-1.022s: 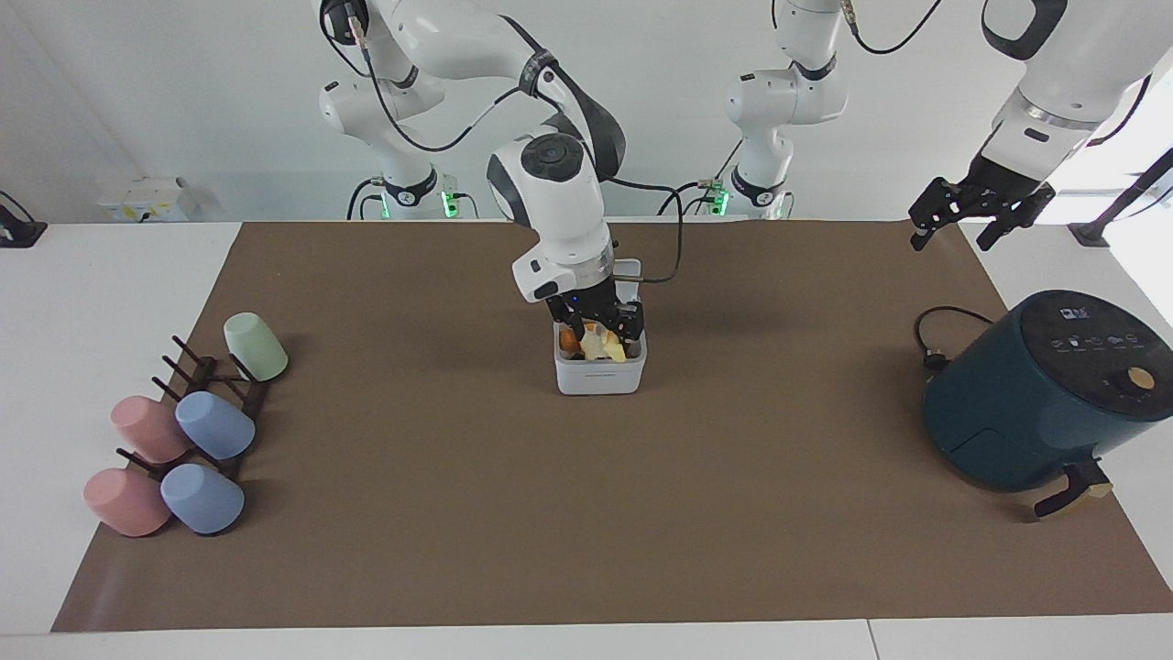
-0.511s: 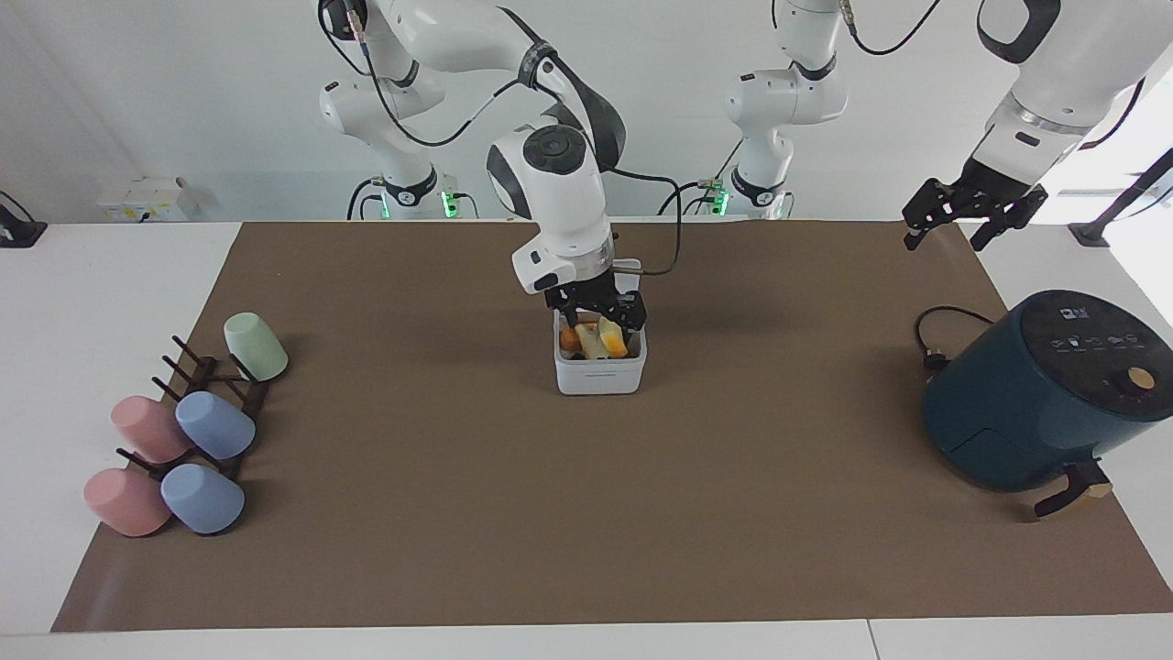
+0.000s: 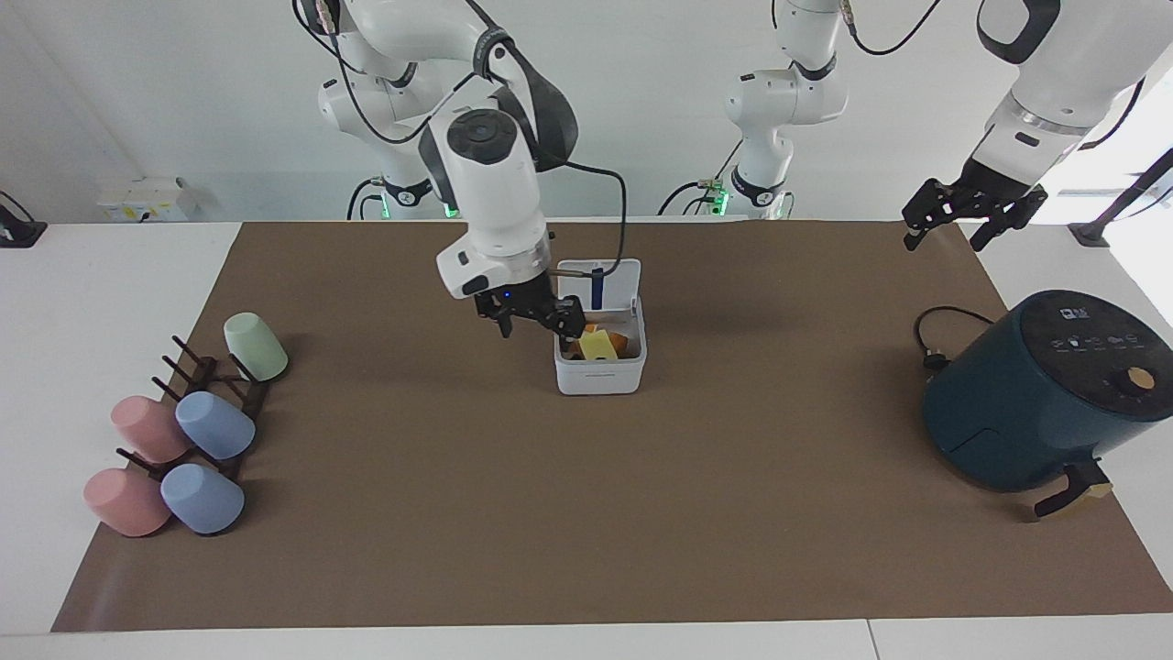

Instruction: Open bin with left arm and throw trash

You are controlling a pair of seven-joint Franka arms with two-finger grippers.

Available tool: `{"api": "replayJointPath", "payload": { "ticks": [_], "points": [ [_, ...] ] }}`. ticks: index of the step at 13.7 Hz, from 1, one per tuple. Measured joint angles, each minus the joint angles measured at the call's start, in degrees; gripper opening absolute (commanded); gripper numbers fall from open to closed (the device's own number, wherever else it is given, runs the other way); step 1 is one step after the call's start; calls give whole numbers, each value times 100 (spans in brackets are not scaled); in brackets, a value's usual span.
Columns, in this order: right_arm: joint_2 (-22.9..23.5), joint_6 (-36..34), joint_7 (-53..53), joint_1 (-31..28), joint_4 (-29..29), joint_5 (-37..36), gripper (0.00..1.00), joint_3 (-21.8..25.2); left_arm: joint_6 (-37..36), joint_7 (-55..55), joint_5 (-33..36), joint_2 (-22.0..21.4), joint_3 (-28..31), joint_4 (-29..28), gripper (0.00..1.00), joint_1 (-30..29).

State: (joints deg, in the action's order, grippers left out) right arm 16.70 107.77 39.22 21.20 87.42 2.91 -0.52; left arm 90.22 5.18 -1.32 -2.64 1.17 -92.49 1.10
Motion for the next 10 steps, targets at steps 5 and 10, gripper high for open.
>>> {"api": "replayJointPath", "payload": {
  "ticks": [5,10],
  "points": [
    [-322,-1172,-1658,-1073,-356,-360,100,28,-3,0,0,0,2,-2,100,-1],
    [-1066,-2319,-3244,-2004,-330,-402,100,369,-5,0,0,0,2,-3,100,-1]
  ]
}}
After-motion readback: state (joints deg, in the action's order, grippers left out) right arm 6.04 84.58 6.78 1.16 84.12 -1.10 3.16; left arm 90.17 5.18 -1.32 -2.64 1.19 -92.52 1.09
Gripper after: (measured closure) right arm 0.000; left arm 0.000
